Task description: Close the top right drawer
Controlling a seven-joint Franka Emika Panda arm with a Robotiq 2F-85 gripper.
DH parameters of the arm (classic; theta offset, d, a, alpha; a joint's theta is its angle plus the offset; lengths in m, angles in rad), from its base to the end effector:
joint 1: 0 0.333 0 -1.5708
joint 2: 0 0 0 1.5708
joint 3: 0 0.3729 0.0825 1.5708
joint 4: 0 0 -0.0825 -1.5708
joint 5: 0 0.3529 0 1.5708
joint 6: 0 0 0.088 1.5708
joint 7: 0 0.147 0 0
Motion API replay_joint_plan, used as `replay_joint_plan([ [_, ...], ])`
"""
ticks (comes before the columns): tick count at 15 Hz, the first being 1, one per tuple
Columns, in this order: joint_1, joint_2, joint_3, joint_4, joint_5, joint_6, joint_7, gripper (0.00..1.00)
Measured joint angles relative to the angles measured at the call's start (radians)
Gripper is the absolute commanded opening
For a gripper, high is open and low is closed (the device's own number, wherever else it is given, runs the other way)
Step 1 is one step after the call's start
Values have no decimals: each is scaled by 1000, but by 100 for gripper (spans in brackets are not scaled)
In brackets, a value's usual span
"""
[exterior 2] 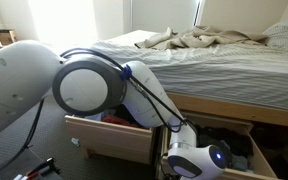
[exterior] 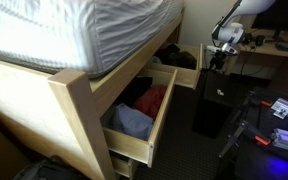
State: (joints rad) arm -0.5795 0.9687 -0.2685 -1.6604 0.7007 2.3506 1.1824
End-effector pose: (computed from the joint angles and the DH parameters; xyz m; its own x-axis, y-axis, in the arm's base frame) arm 0.4655 -0.4644 0.0603 -0.7888 -0.5707 -0.2284 -0.6087 0.7771 0.1601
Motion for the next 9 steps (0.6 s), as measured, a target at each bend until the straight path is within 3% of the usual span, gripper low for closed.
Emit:
replay_joint_plan([
  [6, 9, 3, 3, 1, 16, 16, 2, 100],
  [9, 12, 14, 85, 4, 155, 160, -57, 100],
])
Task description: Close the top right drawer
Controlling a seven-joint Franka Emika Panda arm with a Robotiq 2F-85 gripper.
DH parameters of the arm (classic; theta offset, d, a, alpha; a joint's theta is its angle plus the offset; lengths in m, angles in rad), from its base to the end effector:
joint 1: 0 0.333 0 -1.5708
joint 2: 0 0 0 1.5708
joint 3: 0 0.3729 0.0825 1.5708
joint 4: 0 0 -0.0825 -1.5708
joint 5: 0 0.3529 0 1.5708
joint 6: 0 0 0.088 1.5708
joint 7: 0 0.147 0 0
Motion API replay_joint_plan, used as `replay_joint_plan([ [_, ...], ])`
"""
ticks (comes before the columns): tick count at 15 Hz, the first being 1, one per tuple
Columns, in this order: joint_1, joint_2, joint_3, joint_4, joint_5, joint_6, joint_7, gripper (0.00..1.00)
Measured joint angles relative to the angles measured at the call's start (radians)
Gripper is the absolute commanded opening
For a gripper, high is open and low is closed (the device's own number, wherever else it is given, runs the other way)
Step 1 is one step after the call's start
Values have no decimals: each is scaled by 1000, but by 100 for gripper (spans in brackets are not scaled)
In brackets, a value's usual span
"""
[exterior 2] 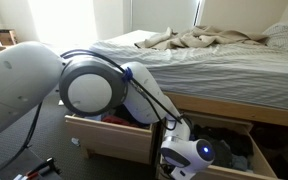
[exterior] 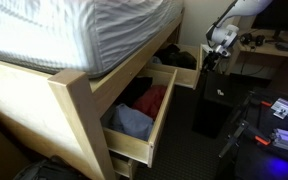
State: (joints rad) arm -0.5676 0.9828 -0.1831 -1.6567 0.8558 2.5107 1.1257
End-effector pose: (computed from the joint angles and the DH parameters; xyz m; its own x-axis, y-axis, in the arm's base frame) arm 0.5088 -0.4424 0.0538 -0.7792 -0.5456 -0.3085 -0.5816 0.8129 0.0313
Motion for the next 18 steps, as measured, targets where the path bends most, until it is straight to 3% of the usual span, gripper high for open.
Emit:
replay_joint_plan([
  [4, 42, -5, 110, -36, 208, 231, -157, 100],
  [8, 67, -10, 255, -11, 426, 374, -383, 100],
  [13, 15, -83, 425, 56, 667, 397, -673, 100],
  [18, -27, -90, 450, 61, 705, 382, -742, 100],
])
